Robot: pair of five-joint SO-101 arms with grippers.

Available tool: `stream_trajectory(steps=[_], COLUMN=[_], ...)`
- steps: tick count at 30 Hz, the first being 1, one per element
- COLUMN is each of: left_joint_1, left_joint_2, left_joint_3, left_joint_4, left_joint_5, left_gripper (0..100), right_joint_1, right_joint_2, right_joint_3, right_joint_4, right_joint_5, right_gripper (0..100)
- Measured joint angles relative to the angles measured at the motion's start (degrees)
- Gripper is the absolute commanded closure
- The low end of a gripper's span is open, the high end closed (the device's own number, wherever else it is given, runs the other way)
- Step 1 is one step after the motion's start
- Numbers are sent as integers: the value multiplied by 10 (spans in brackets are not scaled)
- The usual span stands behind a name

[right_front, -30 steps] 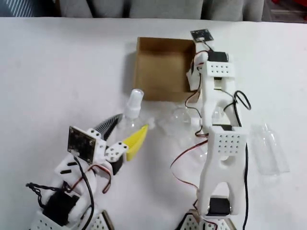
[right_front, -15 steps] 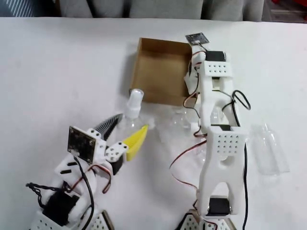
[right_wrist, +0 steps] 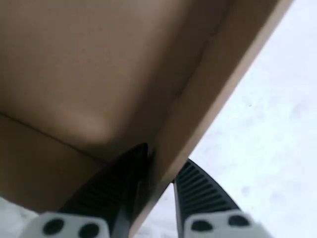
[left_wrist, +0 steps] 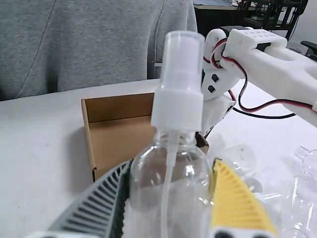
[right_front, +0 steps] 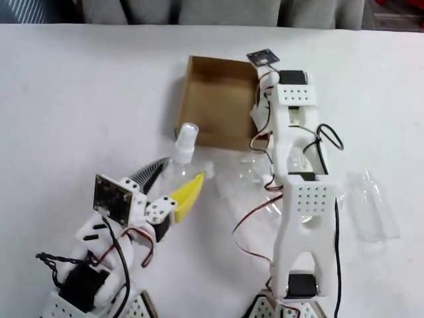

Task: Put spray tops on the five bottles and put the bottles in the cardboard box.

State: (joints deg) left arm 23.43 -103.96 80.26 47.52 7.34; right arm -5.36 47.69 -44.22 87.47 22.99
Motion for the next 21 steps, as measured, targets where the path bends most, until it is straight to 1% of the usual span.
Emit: stream_trajectory(steps=[3,6,12,17,21], left_joint_1=[0,0,0,0,0], left_joint_2=[0,0,0,0,0], left_joint_3=[0,0,0,0,0], left_joint_4=[0,0,0,0,0], left_joint_5=[0,0,0,0,0], left_gripper=[940,940,940,940,940], right_joint_1=[-4,-4,-10,-21,-25], right_joint_2=[-18,-57,-184,-285,-306], right_joint_3=[29,93,291,460,518], right_joint_4=[-3,-31,-144,-246,-301], right_joint_5=[0,0,5,56,91], right_gripper=[981,981,982,982,982])
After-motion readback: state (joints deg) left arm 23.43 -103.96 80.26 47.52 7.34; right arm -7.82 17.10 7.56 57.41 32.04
